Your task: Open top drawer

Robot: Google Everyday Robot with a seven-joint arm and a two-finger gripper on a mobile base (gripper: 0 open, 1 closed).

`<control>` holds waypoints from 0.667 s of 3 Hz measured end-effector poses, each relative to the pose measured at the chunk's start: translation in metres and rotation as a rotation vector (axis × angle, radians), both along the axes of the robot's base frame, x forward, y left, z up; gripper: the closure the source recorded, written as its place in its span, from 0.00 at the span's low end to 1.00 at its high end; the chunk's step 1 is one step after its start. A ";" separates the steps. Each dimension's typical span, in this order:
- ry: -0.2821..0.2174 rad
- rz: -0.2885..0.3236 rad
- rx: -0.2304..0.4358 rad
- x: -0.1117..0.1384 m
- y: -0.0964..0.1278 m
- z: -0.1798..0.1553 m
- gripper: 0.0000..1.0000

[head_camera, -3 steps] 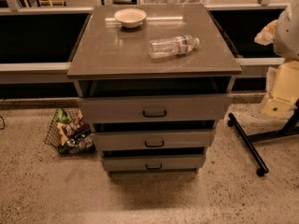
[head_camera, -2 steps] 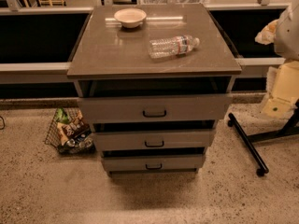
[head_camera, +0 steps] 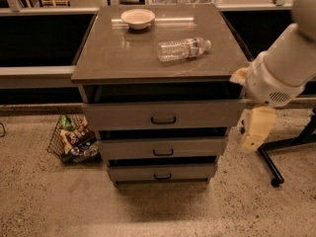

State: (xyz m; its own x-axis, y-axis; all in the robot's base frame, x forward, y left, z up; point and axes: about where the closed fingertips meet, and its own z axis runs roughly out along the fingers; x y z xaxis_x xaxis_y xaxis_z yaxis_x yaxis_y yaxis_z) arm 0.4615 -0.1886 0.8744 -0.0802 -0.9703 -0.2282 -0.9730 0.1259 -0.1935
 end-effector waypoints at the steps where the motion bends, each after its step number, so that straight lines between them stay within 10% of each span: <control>1: 0.070 0.088 0.071 0.007 0.011 -0.061 0.00; 2: 0.070 0.088 0.071 0.007 0.011 -0.061 0.00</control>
Offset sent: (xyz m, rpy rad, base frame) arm 0.0054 0.0093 -0.0490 0.0582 0.0548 0.0692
